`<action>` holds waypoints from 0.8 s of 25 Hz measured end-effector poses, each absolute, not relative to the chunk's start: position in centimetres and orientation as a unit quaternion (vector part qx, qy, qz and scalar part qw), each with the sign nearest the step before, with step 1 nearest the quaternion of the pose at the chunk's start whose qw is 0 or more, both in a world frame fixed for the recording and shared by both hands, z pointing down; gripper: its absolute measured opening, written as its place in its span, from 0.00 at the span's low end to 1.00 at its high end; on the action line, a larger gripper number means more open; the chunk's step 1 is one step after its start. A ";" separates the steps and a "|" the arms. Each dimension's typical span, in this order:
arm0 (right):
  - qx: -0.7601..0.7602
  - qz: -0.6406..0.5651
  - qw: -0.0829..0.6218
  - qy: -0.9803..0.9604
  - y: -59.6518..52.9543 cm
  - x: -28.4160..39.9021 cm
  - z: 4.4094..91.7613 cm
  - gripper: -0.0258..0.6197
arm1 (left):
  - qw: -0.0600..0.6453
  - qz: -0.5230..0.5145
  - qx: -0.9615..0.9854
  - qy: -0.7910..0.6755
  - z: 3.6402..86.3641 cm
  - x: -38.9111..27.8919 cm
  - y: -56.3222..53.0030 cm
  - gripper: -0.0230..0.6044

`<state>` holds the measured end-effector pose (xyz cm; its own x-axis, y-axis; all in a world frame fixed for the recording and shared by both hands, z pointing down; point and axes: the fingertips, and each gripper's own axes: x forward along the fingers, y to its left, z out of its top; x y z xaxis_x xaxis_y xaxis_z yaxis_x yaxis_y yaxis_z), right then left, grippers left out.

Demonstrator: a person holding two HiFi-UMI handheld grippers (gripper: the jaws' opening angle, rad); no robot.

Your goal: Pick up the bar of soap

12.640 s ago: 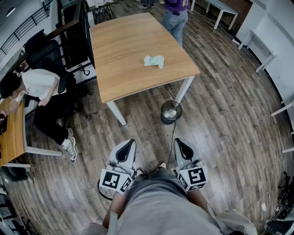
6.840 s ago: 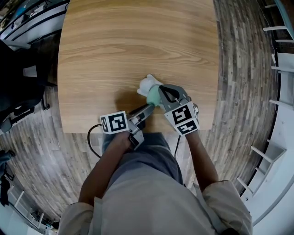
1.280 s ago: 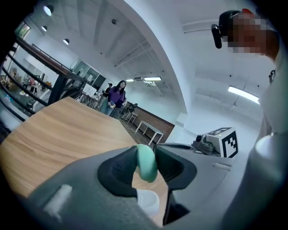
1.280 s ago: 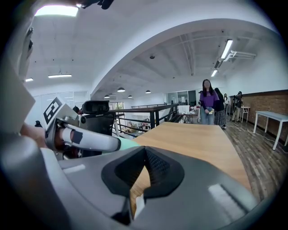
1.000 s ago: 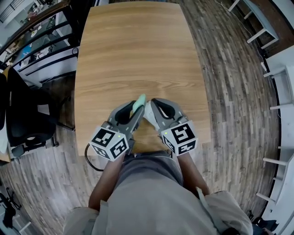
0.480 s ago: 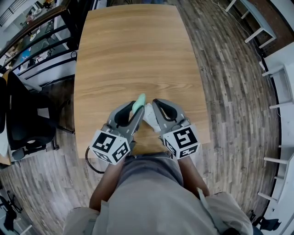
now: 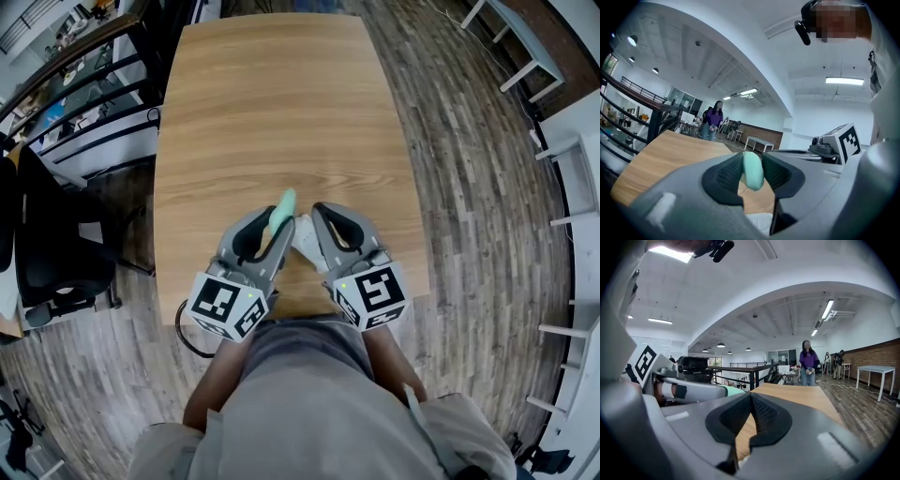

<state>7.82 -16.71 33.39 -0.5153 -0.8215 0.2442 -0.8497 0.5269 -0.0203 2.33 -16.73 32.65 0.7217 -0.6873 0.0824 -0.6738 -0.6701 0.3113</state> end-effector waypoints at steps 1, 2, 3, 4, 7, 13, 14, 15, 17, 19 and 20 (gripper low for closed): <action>0.482 0.069 0.102 -0.868 -16.7 7.8 33.3 0.04 | 0.160 -0.022 0.914 -0.373 32.6 2.3 -16.7 0.23; 0.482 0.069 0.102 -0.868 -16.7 7.8 33.3 0.04 | 0.159 -0.023 0.914 -0.373 32.6 2.2 -16.7 0.23; 0.482 0.069 0.102 -0.868 -16.6 7.7 33.3 0.04 | 0.159 -0.023 0.914 -0.373 32.6 2.2 -16.7 0.23; 0.481 0.070 0.103 -0.868 -16.6 7.7 33.4 0.04 | 0.158 -0.023 0.914 -0.374 32.7 2.2 -16.7 0.23; 0.482 0.070 0.105 -0.867 -16.7 7.7 33.5 0.04 | 0.159 -0.021 0.913 -0.374 32.8 2.1 -16.6 0.23; 0.484 0.078 0.105 -0.865 -16.5 8.0 33.9 0.04 | 0.157 -0.017 0.913 -0.375 32.9 2.3 -16.3 0.23; 0.484 0.078 0.105 -0.865 -16.5 7.9 33.9 0.04 | 0.157 -0.017 0.913 -0.375 32.9 2.2 -16.3 0.23; 0.484 0.078 0.105 -0.865 -16.4 7.9 33.9 0.04 | 0.157 -0.017 0.913 -0.375 33.0 2.2 -16.3 0.23; 0.484 0.078 0.105 -0.865 -16.4 7.9 33.9 0.04 | 0.158 -0.017 0.913 -0.375 33.0 2.1 -16.2 0.23; 0.484 0.077 0.105 -0.865 -16.4 8.0 33.9 0.04 | 0.158 -0.017 0.913 -0.375 33.1 2.2 -16.2 0.23; 0.485 0.077 0.105 -0.865 -16.4 8.0 33.9 0.04 | 0.157 -0.017 0.913 -0.375 33.1 2.2 -16.2 0.23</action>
